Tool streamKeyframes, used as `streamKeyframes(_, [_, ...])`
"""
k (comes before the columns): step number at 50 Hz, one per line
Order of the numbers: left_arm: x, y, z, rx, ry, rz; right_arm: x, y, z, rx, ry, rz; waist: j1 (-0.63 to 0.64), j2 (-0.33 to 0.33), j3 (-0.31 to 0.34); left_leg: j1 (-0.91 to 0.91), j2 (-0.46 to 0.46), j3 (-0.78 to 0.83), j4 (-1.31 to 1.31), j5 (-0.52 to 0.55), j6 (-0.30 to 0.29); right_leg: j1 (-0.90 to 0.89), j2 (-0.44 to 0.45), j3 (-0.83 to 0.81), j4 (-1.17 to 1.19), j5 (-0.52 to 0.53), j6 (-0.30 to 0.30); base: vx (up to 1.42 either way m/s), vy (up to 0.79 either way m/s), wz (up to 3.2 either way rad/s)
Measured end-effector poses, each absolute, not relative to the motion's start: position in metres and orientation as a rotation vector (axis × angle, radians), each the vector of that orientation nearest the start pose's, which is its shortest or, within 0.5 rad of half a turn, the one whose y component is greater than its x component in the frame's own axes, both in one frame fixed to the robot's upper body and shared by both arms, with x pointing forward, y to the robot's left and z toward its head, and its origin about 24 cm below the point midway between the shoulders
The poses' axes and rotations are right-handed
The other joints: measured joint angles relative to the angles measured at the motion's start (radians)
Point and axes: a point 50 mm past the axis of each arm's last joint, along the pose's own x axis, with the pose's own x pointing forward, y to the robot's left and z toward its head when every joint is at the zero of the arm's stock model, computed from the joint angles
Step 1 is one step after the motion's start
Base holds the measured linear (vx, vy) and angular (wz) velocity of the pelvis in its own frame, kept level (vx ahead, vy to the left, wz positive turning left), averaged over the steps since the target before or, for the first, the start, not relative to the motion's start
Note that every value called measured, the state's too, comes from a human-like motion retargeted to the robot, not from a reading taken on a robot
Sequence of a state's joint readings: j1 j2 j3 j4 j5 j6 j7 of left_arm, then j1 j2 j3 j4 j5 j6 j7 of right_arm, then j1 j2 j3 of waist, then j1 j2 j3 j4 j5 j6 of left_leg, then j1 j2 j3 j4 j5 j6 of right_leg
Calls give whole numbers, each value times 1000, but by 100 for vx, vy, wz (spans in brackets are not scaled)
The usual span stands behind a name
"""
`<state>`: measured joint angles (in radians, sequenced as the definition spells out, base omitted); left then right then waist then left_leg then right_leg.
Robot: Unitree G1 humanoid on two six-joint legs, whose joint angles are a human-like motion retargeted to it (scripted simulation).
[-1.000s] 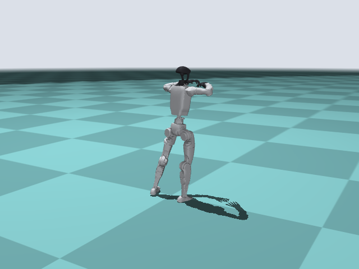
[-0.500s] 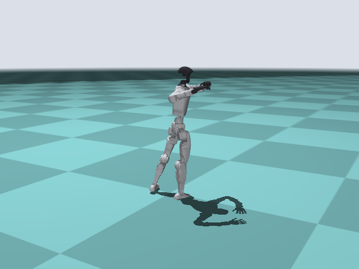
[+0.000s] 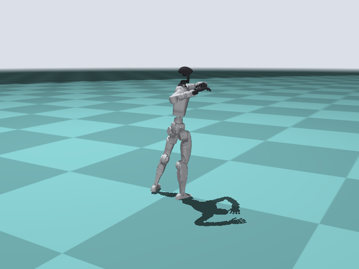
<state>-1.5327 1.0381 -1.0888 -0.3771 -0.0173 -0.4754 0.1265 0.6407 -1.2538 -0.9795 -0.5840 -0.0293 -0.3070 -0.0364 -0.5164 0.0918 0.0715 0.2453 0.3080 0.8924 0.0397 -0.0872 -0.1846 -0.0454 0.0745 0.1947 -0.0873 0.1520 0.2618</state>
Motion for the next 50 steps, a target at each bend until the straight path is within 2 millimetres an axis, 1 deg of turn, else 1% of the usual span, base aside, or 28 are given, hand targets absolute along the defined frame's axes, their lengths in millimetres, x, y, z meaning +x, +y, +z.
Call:
streamKeyframes(3, [205,51,322,1185,-1520,-952,158,-250,303,-1552,-758,91,76,-16,-11,-52,8,-103,13,-7,-8,9,-24,-81,2,-15,0,-3,9,166])
streamKeyframes(8, [221,77,322,1191,-1387,-833,165,-234,303,-1526,-797,203,215,-39,-27,-145,13,-290,35,-17,-30,-11,-64,-230,98,-85,0,-1,14,182])
streamKeyframes(10, [225,86,322,1197,-1351,-797,168,-226,303,-1520,-810,254,277,-50,-36,-181,3,-366,38,-20,-38,-18,-90,-291,142,-116,0,1,22,188])
streamKeyframes(13, [227,96,322,1208,-1321,-751,172,-215,301,-1520,-824,337,371,-71,-52,-225,-37,-478,28,-20,-45,-12,-148,-384,187,-155,0,4,29,195])
streamKeyframes(17, [226,106,320,1223,-1305,-708,177,-202,297,-1537,-832,448,502,-117,-65,-246,-127,-626,-21,-4,-45,49,-245,-518,197,-189,0,7,34,208])
streamKeyframes(20, [224,110,320,1235,-1303,-694,179,-193,293,-1553,-839,520,609,-157,-60,-241,-194,-739,-65,17,-48,121,-306,-630,191,-206,0,8,27,213])
streamKeyframes(25, [221,116,320,1269,-1299,-686,177,-178,291,-1564,-886,609,828,-210,-44,-238,-255,-900,-127,55,-65,214,-346,-803,186,-218,-1,8,16,182])
streamKeyframes(30, [218,124,322,1325,-1280,-669,178,-161,291,-1559,-986,663,1071,-286,-36,-280,-303,-1015,-127,63,-77,242,-380,-929,217,-230,-9,8,12,135])
streamKeyframes(32, [218,137,321,1384,-1227,-638,190,-145,292,-1533,-1077,695,1129,-331,-43,-297,-324,-1051,-127,66,-77,245,-397,-971,234,-236,-14,9,11,114])
streamKeyframes(33, [218,141,322,1403,-1210,-625,190,-140,293,-1532,-1114,700,1171,-348,-41,-306,-332,-1068,-127,68,-77,247,-402,-989,238,-237,-18,8,9,105])
streamKeyframes(34, [219,148,322,1424,-1181,-600,195,-131,296,-1524,-1163,706,1199,-362,-43,-315,-339,-1084,-127,69,-77,247,-406,-1007,244,-239,-22,8,8,101])
streamKeyframes(35, [219,156,322,1449,-1146,-569,202,-118,300,-1524,-1220,725,1220,-376,-47,-325,-345,-1100,-127,71,-77,248,-410,-1025,249,-242,-26,7,7,95])
streamKeyframes(37, [221,166,323,1468,-1099,-527,203,-104,305,-1522,-1303,724,1295,-398,-48,-342,-354,-1127,-127,73,-74,249,-410,-1056,250,-240,-35,7,6,84])
streamKeyframes(40, [224,184,325,1496,-1036,-432,208,-78,316,-1499,-1438,702,1394,-427,-32,-360,-373,-1158,-127,75,-62,253,-418,-1092,251,-241,-47,6,7,68])
streamKeyframes(42, [213,209,317,1449,-985,-302,210,-48,322,-1489,-1534,747,1425,-394,-27,-368,-384,-1176,-127,76,-51,257,-422,-1111,252,-238,-51,5,8,57])
streamKeyframes(43, [203,223,313,1439,-955,-230,208,-31,325,-1463,-1586,771,1428,-384,-22,-371,-389,-1184,-127,77,-47,260,-423,-1120,250,-238,-54,5,7,49])
streamKeyframes(44, [198,232,311,1430,-931,-181,206,-20,325,-1433,-1615,790,1443,-380,-21,-375,-393,-1191,-127,78,-42,262,-423,-1128,247,-236,-56,5,7,44])
streamKeyframes(47, [185,248,306,1403,-884,-78,199,4,325,-1355,-1667,833,1486,-380,-19,-384,-404,-1207,-127,80,-32,267,-422,-1146,236,-227,-60,4,6,35])
streamKeyframes(50, [173,255,302,1388,-856,-27,192,24,324,-1348,-1714,863,1494,-373,-17,-389,-412,-1218,-127,84,-29,273,-420,-1160,228,-223,-62,2,5,24])
